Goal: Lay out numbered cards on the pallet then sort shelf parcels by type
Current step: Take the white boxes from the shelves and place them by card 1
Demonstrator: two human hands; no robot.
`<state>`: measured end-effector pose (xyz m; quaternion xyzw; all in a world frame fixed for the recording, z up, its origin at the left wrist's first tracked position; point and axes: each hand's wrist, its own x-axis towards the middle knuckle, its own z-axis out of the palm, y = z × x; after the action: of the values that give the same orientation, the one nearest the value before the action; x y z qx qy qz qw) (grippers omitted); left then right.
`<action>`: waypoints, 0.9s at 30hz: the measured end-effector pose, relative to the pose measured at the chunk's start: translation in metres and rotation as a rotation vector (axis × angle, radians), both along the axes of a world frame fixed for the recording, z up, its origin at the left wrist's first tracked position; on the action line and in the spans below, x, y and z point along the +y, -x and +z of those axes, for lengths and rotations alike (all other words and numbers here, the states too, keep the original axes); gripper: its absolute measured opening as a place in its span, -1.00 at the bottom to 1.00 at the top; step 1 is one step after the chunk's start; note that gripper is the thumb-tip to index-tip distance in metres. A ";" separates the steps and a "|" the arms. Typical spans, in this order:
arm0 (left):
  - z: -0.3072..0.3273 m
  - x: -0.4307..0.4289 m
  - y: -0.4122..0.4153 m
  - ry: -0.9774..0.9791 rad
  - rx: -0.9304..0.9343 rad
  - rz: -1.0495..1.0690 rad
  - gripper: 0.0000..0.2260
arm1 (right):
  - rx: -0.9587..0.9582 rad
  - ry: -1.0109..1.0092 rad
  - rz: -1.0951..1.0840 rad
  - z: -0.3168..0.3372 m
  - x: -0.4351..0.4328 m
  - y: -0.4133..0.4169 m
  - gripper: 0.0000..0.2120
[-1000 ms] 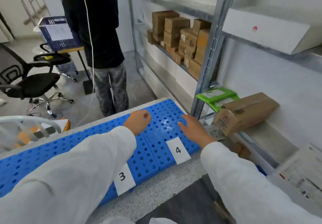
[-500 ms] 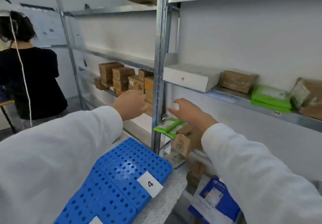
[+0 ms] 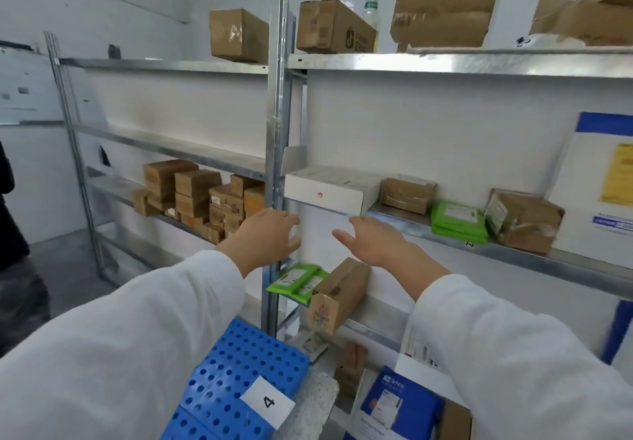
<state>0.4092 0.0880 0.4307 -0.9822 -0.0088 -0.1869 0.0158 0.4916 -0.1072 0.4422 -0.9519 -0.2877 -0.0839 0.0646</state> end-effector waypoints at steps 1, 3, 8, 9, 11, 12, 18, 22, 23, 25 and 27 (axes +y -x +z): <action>-0.001 -0.001 -0.002 -0.001 0.011 -0.002 -0.60 | -0.017 0.025 0.002 0.003 -0.002 -0.002 -0.41; 0.001 0.000 -0.009 -0.012 0.041 0.009 -0.63 | -0.060 0.080 0.020 0.010 -0.005 -0.011 -0.46; 0.012 -0.002 -0.044 0.032 0.054 0.062 -0.68 | -0.038 0.033 0.014 0.025 -0.013 -0.044 -0.46; 0.015 -0.002 -0.051 0.063 0.050 0.064 -0.68 | -0.019 0.001 0.009 0.027 -0.014 -0.051 -0.45; 0.023 -0.002 -0.069 0.134 0.033 0.066 -0.68 | 0.001 -0.062 0.008 0.034 -0.017 -0.069 -0.45; 0.027 -0.002 -0.078 0.159 0.019 0.067 -0.69 | 0.003 -0.093 0.007 0.037 -0.018 -0.078 -0.47; 0.042 0.009 -0.127 0.214 -0.033 0.150 -0.69 | 0.123 -0.232 -0.014 0.041 -0.010 -0.129 -0.50; 0.041 0.021 -0.157 0.222 -0.052 0.183 -0.68 | 0.282 -0.357 -0.062 0.029 0.007 -0.161 -0.38; 0.040 0.026 -0.166 0.214 -0.056 0.181 -0.67 | 0.322 -0.404 -0.073 0.025 0.013 -0.170 -0.39; 0.037 0.037 -0.185 0.200 -0.077 0.169 -0.67 | 0.372 -0.491 -0.120 0.014 0.028 -0.190 -0.55; 0.033 0.053 -0.206 0.190 -0.122 0.160 -0.67 | 0.407 -0.557 -0.186 0.005 0.042 -0.210 -0.62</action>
<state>0.6148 0.1412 0.4639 -0.9623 -0.1058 -0.2425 -0.0627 0.7015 -0.0649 0.4472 -0.9170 -0.1473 0.0270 0.3697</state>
